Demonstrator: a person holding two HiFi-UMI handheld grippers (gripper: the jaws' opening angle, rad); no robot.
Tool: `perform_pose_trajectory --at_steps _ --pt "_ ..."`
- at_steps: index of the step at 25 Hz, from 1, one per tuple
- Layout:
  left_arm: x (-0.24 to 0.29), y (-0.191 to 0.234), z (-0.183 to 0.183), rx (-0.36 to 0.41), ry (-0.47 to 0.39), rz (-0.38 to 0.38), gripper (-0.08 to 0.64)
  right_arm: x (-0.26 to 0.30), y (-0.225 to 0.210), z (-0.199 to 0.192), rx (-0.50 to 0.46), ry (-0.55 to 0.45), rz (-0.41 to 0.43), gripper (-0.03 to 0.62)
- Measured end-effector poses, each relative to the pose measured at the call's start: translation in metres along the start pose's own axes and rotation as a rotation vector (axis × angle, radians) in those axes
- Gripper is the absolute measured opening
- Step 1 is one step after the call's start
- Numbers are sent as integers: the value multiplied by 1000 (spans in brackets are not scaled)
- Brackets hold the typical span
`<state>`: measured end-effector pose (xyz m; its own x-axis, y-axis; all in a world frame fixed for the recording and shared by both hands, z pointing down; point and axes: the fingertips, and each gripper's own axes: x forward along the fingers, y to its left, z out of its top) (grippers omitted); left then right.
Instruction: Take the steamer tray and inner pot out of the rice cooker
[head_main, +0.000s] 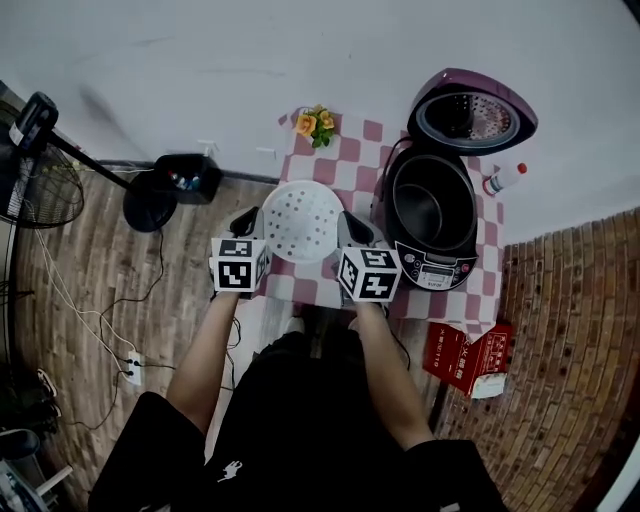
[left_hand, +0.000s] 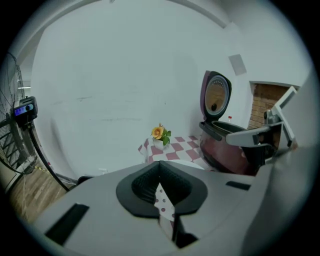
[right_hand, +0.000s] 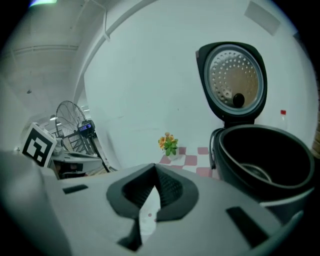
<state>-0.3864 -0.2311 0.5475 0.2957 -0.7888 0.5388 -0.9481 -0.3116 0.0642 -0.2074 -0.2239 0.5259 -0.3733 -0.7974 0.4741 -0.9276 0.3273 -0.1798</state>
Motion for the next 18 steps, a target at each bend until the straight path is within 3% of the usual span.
perform_pose_trajectory --at_steps 9,18 --pt "-38 -21 35 34 -78 -42 3 -41 6 38 -21 -75 74 2" --pt "-68 -52 70 87 -191 -95 3 -96 -2 75 -108 -153 126 2"
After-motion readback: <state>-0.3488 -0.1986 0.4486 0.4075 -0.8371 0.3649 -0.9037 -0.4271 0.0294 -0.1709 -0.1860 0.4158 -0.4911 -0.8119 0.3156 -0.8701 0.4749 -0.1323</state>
